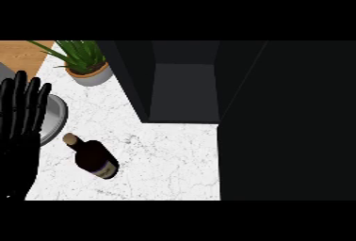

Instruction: Pick up the wine, place it into the cabinet and close the cabinet

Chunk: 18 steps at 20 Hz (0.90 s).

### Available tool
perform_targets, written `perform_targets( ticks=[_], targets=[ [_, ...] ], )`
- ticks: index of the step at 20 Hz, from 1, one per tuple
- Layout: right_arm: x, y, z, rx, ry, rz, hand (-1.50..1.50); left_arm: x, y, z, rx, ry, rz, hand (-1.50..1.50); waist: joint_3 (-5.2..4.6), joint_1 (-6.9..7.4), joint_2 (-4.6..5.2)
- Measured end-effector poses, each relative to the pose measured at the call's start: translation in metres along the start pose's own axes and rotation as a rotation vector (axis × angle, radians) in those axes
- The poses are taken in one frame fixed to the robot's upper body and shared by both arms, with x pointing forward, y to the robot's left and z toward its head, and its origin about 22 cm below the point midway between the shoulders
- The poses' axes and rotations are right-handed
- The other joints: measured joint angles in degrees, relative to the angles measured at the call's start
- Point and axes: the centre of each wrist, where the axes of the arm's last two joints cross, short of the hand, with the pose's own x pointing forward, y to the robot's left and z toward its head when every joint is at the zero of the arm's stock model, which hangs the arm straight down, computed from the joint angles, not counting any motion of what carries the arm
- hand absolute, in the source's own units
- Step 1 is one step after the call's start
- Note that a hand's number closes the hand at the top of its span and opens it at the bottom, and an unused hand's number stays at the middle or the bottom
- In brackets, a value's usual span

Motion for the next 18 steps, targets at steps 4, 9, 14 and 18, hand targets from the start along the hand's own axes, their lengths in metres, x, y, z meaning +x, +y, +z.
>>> perform_targets(
  ticks=[4,9,14,18],
  targets=[
    [0.005,0.003,0.011,0.034,0.002,-0.022,-1.5,0.003,-0.007,0.009,-0.149,0.006,0.064,-1.5,0.87,-0.37,0.01],
    [0.009,0.013,0.023,0.175,0.068,-0.118,-1.5,0.002,-0.032,0.031,-0.402,0.141,0.291,-1.5,1.22,-0.54,-0.01],
    [0.027,0.009,0.038,0.262,0.115,-0.171,-1.5,0.032,-0.037,0.051,-0.496,0.237,0.431,-1.5,1.36,-0.38,-0.04],
    [0.05,0.007,0.042,0.295,0.13,-0.19,-1.5,0.044,-0.036,0.061,-0.511,0.315,0.46,-1.5,1.38,-0.26,0.02]
  ],
)
